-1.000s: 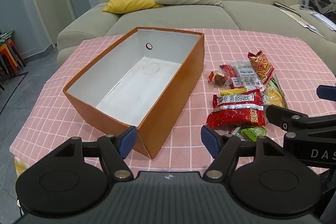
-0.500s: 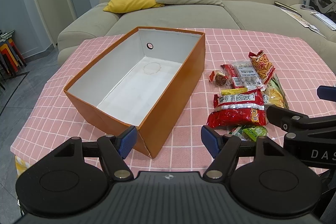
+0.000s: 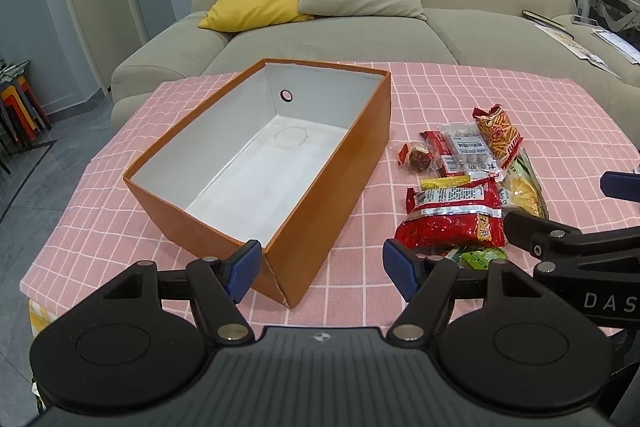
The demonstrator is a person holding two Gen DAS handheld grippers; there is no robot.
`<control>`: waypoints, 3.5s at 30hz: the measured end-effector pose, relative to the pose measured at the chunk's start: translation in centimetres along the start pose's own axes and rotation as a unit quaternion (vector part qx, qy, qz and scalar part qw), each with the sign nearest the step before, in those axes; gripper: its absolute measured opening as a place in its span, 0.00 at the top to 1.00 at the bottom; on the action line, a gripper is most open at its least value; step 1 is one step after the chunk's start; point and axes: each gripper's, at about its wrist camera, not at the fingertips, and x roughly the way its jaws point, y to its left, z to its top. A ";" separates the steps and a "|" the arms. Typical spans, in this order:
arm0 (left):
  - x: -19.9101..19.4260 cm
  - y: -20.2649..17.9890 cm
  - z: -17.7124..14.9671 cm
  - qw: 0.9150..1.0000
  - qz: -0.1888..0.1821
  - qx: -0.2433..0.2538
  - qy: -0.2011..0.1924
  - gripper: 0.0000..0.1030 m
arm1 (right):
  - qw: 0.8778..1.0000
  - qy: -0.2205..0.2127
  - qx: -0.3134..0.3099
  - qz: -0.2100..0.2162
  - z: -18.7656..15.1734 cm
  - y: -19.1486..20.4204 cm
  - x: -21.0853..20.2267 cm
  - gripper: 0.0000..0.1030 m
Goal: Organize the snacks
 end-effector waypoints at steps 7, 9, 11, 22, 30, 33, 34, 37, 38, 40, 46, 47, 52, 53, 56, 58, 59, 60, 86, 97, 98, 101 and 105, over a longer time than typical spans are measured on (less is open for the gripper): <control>0.1 0.2 0.0 1.000 -0.008 -0.006 0.003 0.26 | 1.000 0.001 0.000 0.000 -0.1 0.1 0.2 0.04; 0.1 0.1 -0.1 1.000 -0.010 -0.008 0.005 0.26 | 1.000 0.001 0.000 0.000 -0.1 0.1 0.2 0.04; 0.1 0.1 0.0 1.000 -0.010 -0.009 0.006 0.26 | 1.000 0.001 0.000 -0.001 -0.1 0.1 0.2 0.04; 0.1 0.1 -0.1 1.000 -0.008 -0.010 0.006 0.26 | 1.000 0.001 0.000 -0.001 -0.3 0.1 0.4 0.04; 0.1 0.1 -0.1 1.000 -0.008 -0.011 0.006 0.26 | 1.000 0.002 0.000 0.000 -0.4 -0.1 0.4 0.04; 0.1 0.2 -0.1 1.000 -0.009 -0.011 0.007 0.26 | 1.000 0.003 0.000 0.000 -0.5 -0.2 0.5 0.04; 0.1 0.2 -0.1 1.000 -0.010 -0.011 0.007 0.26 | 1.000 0.003 0.000 0.000 -0.4 -0.1 0.4 0.04; 0.1 0.2 -0.1 1.000 -0.010 -0.011 0.008 0.26 | 1.000 0.004 0.000 -0.001 -0.5 -0.1 0.5 0.04; 0.1 0.2 -0.1 1.000 -0.010 -0.012 0.008 0.26 | 1.000 0.004 0.001 0.000 -0.6 -0.2 0.5 0.04; 0.1 0.2 -0.1 1.000 -0.010 -0.012 0.008 0.26 | 1.000 0.004 0.001 0.000 -0.6 -0.2 0.6 0.04; 0.2 0.1 -0.1 1.000 -0.019 -0.011 0.009 0.31 | 1.000 0.007 0.002 0.001 -0.6 -0.2 0.8 0.04; 0.2 0.1 -0.1 1.000 -0.023 -0.010 0.010 0.31 | 1.000 0.008 0.004 0.002 -0.7 -0.3 0.8 0.04; 0.5 -0.2 -0.1 0.999 -0.047 -0.001 0.016 0.43 | 1.000 0.014 0.014 0.009 -0.8 -0.9 1.2 0.04; 0.5 -0.2 -0.1 0.998 -0.055 -0.002 0.017 0.47 | 1.000 0.016 0.014 0.009 -0.9 -1.0 1.3 0.04; 0.9 -0.6 0.1 0.996 -0.085 -0.001 0.028 0.56 | 1.000 0.020 0.010 0.005 -1.2 -1.3 1.6 0.05; 1.2 -1.0 0.2 0.994 -0.105 0.008 0.031 0.59 | 1.000 0.027 0.007 0.003 -1.5 -1.6 2.0 0.11; 1.4 -1.3 0.3 0.993 -0.112 0.013 0.033 0.59 | 1.000 0.030 0.006 0.001 -1.7 -1.8 2.2 0.20; 1.6 -1.6 0.4 0.992 -0.118 0.017 0.034 0.59 | 0.999 0.033 0.005 -0.003 -1.9 -2.0 2.4 0.23; 10.9 -7.1 0.7 0.973 -0.136 0.174 0.071 0.31 | 0.995 0.098 -0.024 -0.022 -2.0 -6.2 10.5 0.37; 13.0 -10.1 1.2 0.955 -0.135 0.260 0.054 0.27 | 0.994 0.108 -0.024 -0.008 -1.3 -6.6 13.1 0.35; 13.1 -10.4 1.3 0.952 -0.134 0.269 0.049 0.26 | 0.994 0.107 -0.026 -0.008 -1.3 -6.6 13.3 0.34; 13.6 -11.3 1.6 0.948 -0.131 0.286 0.042 0.26 | 0.994 0.105 -0.028 -0.007 -1.0 -6.9 13.8 0.34; 14.5 -11.9 2.0 0.949 -0.133 0.283 0.045 0.25 | 0.994 0.109 -0.022 -0.003 -0.8 -7.4 14.3 0.37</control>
